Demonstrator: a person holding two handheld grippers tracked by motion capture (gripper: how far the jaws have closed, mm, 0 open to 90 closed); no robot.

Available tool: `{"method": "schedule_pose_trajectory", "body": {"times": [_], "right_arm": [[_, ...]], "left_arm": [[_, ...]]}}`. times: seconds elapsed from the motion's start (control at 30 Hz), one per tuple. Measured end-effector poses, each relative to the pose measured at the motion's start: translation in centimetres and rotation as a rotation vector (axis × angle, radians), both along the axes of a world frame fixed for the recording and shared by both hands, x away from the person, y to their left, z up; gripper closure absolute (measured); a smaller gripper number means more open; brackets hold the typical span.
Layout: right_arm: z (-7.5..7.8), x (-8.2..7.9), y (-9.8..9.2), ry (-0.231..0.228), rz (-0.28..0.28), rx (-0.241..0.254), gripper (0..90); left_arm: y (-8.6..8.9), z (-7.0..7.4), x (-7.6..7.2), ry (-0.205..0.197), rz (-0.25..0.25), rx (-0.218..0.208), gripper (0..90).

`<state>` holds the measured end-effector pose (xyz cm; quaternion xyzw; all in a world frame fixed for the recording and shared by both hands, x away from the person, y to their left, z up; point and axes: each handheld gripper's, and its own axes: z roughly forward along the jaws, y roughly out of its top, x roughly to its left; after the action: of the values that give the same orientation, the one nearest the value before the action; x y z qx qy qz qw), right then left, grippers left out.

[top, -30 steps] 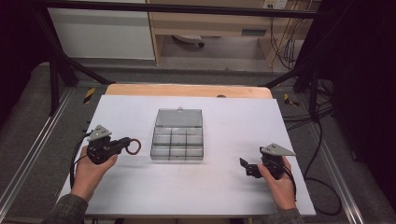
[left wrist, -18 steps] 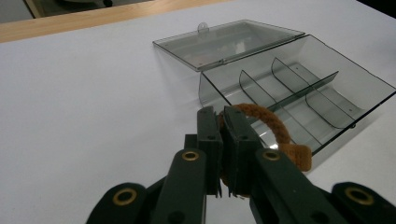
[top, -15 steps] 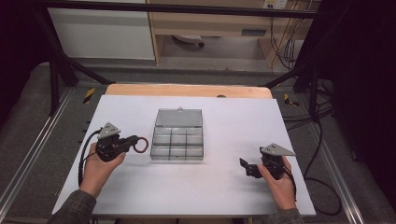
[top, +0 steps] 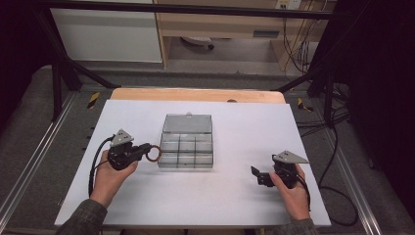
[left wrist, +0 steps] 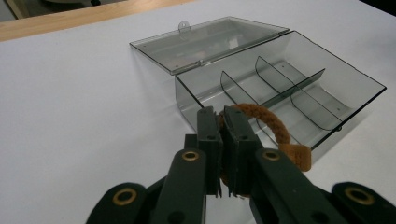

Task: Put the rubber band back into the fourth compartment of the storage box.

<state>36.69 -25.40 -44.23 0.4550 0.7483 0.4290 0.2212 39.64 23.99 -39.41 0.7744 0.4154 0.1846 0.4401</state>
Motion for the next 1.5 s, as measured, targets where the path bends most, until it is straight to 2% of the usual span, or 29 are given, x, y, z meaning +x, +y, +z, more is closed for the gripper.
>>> {"method": "schedule_pose_trajectory", "body": {"times": [0.8,1.33,1.5], "right_arm": [[0.0,0.0,0.0,0.0,0.001,0.004,3.1],[0.0,0.0,0.0,-0.001,0.003,0.004,3.1],[0.0,0.0,0.0,0.0,0.003,0.004,3.1]], "left_arm": [[-1.4,-0.1,0.8,-0.006,-0.019,0.03,85.8],[-1.9,-0.5,1.2,-0.011,-0.009,0.047,85.8],[-2.0,-0.8,1.3,-0.009,-0.008,0.064,85.7]]}}
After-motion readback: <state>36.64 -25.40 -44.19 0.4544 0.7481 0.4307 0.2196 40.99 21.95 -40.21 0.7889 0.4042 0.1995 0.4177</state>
